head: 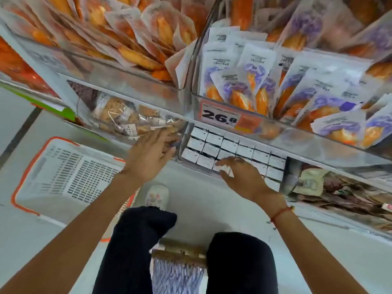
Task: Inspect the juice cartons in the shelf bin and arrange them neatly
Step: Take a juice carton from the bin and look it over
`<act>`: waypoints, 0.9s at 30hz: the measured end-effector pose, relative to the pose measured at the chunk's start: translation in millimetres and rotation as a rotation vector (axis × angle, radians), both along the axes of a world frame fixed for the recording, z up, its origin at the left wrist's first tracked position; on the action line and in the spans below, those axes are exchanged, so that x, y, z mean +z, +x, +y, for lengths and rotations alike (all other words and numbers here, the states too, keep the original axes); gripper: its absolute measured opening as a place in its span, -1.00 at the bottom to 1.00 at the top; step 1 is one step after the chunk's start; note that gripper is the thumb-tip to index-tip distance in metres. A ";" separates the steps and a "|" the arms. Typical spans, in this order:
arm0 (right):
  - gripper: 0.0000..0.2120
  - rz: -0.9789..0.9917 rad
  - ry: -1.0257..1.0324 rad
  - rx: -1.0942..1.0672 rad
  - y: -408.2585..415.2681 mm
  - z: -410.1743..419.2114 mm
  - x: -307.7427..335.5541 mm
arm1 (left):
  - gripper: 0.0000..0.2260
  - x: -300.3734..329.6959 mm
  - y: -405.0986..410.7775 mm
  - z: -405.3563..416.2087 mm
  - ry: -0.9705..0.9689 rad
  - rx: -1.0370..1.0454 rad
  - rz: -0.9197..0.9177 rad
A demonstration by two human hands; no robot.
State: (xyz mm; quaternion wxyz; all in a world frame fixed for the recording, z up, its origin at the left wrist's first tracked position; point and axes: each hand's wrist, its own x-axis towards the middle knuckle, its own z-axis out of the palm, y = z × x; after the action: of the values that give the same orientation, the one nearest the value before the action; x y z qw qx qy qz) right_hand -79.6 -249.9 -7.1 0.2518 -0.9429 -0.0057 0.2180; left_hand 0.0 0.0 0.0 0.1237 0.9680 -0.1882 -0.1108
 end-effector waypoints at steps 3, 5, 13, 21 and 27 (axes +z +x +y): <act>-0.69 -0.194 0.015 0.017 15.9 1.7 -46.4 | -0.51 -53.7 9.5 -3.4 -0.121 -0.075 -0.077; -0.66 -0.258 0.027 0.068 23.5 5.4 -73.8 | -0.48 -86.1 11.6 -7.1 -0.216 -0.123 -0.109; -0.66 -0.561 0.119 0.109 19.8 8.6 -127.5 | -0.52 -159.0 27.9 -7.4 -0.509 -0.183 -0.442; -0.64 -0.632 -0.029 0.211 13.6 15.3 -130.7 | -0.51 -167.3 30.1 -9.3 -0.511 -0.191 -0.541; -0.79 -0.633 0.148 0.036 20.8 13.1 -134.3 | -0.50 -171.6 26.8 -12.8 -0.479 -0.173 -0.581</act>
State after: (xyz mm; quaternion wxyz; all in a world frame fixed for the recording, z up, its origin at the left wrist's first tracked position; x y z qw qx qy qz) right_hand -58.8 -236.7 -141.4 0.3013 -0.9428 -0.1160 -0.0824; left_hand 26.8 -12.8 -171.6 0.2779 0.8833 -0.3170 0.2051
